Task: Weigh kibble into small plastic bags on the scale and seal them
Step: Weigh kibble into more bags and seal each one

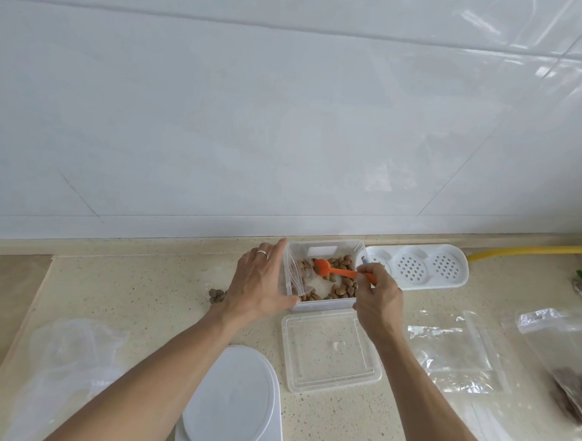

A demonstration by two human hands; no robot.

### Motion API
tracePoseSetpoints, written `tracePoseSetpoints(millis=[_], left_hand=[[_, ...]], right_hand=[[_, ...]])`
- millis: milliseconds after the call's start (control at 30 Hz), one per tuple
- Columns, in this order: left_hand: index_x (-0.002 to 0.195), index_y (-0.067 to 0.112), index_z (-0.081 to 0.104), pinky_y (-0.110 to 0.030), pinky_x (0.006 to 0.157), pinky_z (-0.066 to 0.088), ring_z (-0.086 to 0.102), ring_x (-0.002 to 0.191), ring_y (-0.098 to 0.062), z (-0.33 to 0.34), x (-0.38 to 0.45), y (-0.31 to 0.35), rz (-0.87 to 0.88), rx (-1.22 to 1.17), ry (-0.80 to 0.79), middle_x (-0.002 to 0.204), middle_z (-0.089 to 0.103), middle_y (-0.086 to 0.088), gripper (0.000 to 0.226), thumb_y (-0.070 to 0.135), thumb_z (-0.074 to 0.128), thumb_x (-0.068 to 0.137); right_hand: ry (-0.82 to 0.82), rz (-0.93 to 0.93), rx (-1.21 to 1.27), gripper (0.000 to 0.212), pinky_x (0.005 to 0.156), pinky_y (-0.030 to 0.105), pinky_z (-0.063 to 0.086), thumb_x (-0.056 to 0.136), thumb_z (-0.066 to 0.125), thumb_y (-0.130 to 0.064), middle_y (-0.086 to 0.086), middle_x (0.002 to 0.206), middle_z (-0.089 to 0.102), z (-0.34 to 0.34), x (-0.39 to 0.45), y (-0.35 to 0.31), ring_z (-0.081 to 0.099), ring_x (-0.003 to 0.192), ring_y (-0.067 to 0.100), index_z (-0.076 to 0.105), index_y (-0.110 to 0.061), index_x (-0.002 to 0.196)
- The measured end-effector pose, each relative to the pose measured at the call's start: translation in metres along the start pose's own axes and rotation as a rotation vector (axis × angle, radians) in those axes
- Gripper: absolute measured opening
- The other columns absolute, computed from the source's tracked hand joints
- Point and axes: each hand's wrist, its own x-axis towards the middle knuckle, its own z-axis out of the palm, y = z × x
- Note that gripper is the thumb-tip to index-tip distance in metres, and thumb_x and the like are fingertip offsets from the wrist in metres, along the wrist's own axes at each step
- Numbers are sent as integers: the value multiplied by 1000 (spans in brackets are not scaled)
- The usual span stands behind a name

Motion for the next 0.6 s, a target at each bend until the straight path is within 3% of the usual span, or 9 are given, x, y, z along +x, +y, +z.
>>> tracePoseSetpoints(millis=[133, 367, 600], left_hand=[[150, 18, 18, -38, 109, 30, 40, 127, -25, 1, 0, -1, 15, 14, 10, 137, 42, -7, 110, 53, 78, 64], [150, 17, 19, -38, 108, 31, 42, 124, -24, 0, -3, 0, 24, 19, 24, 134, 43, -6, 107, 53, 76, 66], [151, 21, 15, -41, 109, 30, 37, 130, -23, -2, 0, 4, -28, 20, -19, 138, 40, -6, 110, 50, 77, 64]], right_hand=[[-181, 5, 57, 14, 45, 23, 48, 97, 52, -7, 2, 75, 68, 7, -4, -9, 61, 47, 18, 63, -15, 93], [-149, 302, 270, 11, 51, 27, 50, 98, 53, -7, 11, 80, 69, 2, -4, -4, 61, 47, 13, 64, -11, 100], [-12, 436, 487, 9, 50, 27, 48, 96, 57, -5, 12, 89, 72, -20, -2, 0, 61, 46, 13, 63, -9, 102]])
